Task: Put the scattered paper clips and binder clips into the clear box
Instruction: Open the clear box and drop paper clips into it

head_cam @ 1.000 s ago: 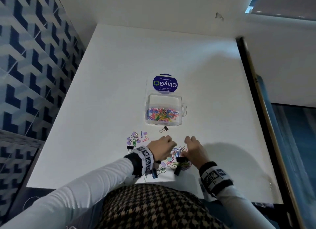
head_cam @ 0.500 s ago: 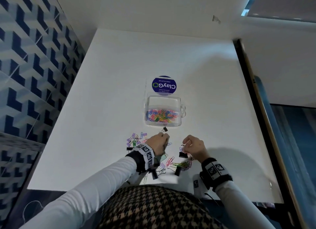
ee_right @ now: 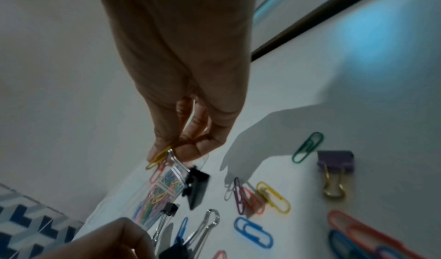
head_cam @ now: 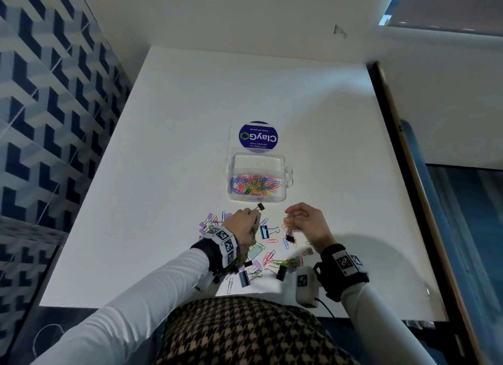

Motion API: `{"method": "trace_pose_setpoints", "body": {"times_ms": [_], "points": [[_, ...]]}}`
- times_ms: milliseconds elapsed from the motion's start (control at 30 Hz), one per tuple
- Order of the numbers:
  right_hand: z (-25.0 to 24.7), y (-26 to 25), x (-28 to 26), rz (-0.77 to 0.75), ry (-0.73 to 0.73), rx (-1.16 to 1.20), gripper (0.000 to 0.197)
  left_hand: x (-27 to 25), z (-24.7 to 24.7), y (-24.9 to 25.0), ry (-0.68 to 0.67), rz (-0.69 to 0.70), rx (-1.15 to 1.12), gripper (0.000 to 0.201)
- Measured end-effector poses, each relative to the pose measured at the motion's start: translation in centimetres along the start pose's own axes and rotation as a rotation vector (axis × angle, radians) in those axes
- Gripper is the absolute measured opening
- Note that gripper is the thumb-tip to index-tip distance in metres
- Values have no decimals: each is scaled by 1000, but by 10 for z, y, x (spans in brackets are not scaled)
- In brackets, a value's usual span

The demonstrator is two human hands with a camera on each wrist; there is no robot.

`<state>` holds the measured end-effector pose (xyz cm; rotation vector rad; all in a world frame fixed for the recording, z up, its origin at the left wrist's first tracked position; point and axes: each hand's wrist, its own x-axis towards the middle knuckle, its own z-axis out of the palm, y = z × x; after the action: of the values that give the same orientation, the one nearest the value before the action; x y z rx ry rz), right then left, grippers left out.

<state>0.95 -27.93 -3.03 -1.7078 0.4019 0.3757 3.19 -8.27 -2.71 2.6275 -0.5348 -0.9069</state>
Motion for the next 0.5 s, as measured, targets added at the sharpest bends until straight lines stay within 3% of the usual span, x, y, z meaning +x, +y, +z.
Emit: {"method": "trace_pose_setpoints", "body": {"times_ms": [233, 400, 500], "points": [[-1, 14, -1, -8, 49, 35, 14, -3, 0, -7, 31, 17, -80, 24], [-5, 16, -11, -2, -13, 256, 10, -8, -3, -14, 67, 1, -237, 16], [-3, 11, -9, 38, -49, 372, 11, -12, -7, -18, 92, -63, -369, 30]]}}
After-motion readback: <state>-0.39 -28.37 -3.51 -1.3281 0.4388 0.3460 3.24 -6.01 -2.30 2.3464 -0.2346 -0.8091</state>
